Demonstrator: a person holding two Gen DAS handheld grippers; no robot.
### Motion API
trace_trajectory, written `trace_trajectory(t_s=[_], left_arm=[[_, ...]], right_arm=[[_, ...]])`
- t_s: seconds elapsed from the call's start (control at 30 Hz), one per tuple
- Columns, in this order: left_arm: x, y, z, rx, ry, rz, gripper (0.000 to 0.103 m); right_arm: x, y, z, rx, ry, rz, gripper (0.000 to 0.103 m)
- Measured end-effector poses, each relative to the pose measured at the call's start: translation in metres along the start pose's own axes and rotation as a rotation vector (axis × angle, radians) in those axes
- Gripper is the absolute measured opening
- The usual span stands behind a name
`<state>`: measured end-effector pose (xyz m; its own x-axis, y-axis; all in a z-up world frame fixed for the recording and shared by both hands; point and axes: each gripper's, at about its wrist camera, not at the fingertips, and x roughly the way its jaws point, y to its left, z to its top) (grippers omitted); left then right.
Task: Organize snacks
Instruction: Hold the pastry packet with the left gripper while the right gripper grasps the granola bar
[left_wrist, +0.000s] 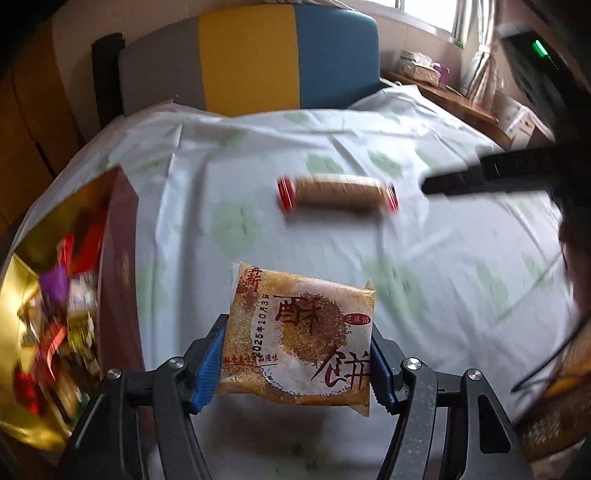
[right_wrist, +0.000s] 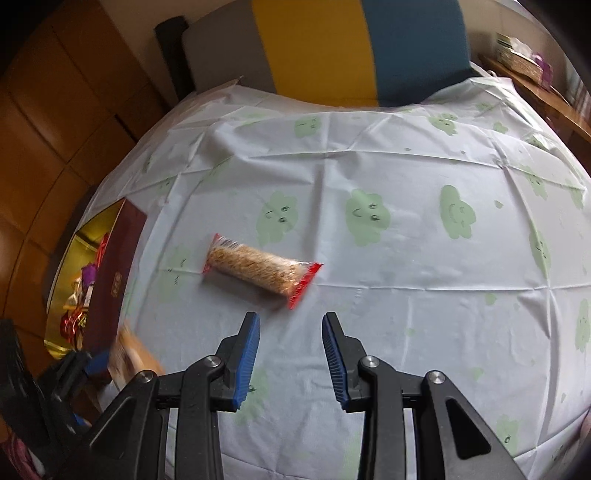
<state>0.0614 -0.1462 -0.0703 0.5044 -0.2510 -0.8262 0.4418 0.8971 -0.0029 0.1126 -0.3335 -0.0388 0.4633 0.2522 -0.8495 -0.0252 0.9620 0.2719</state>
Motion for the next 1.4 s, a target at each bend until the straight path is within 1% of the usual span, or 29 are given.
trace_trajectory(t_s=[0.03, 0.1, 0.13, 0.23, 0.33, 0.43, 0.47, 0.6, 0.63, 0.67, 0.7, 0.73, 0.8, 0.87, 0.97, 1.0, 1.1, 1.2, 1.3, 1.33, 1.4], left_arm=[[0.003, -0.003, -0.009, 0.007, 0.013, 0.003, 0.067], [0.01, 0.001, -0.018, -0.021, 0.031, -0.007, 0.068], [0.007, 0.003, -0.023, -0.035, -0.004, -0.017, 0.068], [0.007, 0.003, -0.024, -0.031, -0.009, -0.023, 0.068], [0.007, 0.005, -0.027, -0.026, -0.02, -0.031, 0.069], [0.006, 0.005, -0.029, -0.026, -0.033, -0.033, 0.069], [0.005, 0.006, -0.029, -0.031, -0.036, -0.038, 0.069], [0.004, 0.009, -0.032, -0.034, -0.048, -0.045, 0.07], [0.005, 0.009, -0.031, -0.035, -0.05, -0.044, 0.07], [0.005, 0.009, -0.032, -0.039, -0.052, -0.044, 0.07], [0.005, 0.009, -0.033, -0.04, -0.053, -0.044, 0.07], [0.005, 0.009, -0.033, -0.039, -0.055, -0.043, 0.07], [0.005, 0.009, -0.033, -0.04, -0.057, -0.044, 0.07], [0.005, 0.009, -0.033, -0.044, -0.057, -0.046, 0.07], [0.005, 0.009, -0.033, -0.045, -0.058, -0.044, 0.071], [0.004, 0.009, -0.033, -0.046, -0.058, -0.044, 0.071], [0.006, 0.01, -0.032, -0.049, -0.06, -0.044, 0.071], [0.006, 0.009, -0.032, -0.046, -0.06, -0.042, 0.071], [0.006, 0.009, -0.032, -0.046, -0.062, -0.04, 0.071], [0.006, 0.008, -0.032, -0.046, -0.061, -0.038, 0.071], [0.006, 0.008, -0.031, -0.047, -0.059, -0.035, 0.071]], right_arm=[[0.001, 0.004, -0.001, -0.017, 0.0, 0.006, 0.035], [0.001, 0.013, -0.003, -0.068, -0.008, 0.007, 0.035], [0.001, 0.017, -0.004, -0.086, -0.011, 0.008, 0.035], [0.003, 0.028, -0.005, -0.132, -0.001, 0.018, 0.035], [0.01, 0.045, 0.001, -0.217, 0.028, -0.005, 0.035], [0.024, 0.062, 0.013, -0.328, 0.054, -0.046, 0.035], [0.031, 0.066, 0.017, -0.363, 0.076, -0.048, 0.035], [0.063, 0.078, 0.032, -0.494, 0.166, -0.134, 0.035], [0.072, 0.08, 0.036, -0.519, 0.181, -0.193, 0.036], [0.076, 0.081, 0.04, -0.536, 0.172, -0.223, 0.039], [0.079, 0.081, 0.043, -0.548, 0.166, -0.223, 0.043], [0.083, 0.08, 0.047, -0.546, 0.176, -0.212, 0.045], [0.09, 0.076, 0.054, -0.524, 0.197, -0.203, 0.044], [0.095, 0.072, 0.056, -0.507, 0.198, -0.197, 0.043], [0.095, 0.069, 0.053, -0.488, 0.188, -0.184, 0.04], [0.093, 0.068, 0.051, -0.483, 0.184, -0.189, 0.037], [0.084, 0.064, 0.036, -0.46, 0.186, -0.186, 0.036], [0.072, 0.062, 0.015, -0.44, 0.217, -0.178, 0.036], [0.056, 0.057, -0.009, -0.39, 0.236, -0.131, 0.036], [0.051, 0.054, -0.02, -0.376, 0.233, -0.121, 0.037], [0.047, 0.052, -0.034, -0.387, 0.206, -0.124, 0.037]])
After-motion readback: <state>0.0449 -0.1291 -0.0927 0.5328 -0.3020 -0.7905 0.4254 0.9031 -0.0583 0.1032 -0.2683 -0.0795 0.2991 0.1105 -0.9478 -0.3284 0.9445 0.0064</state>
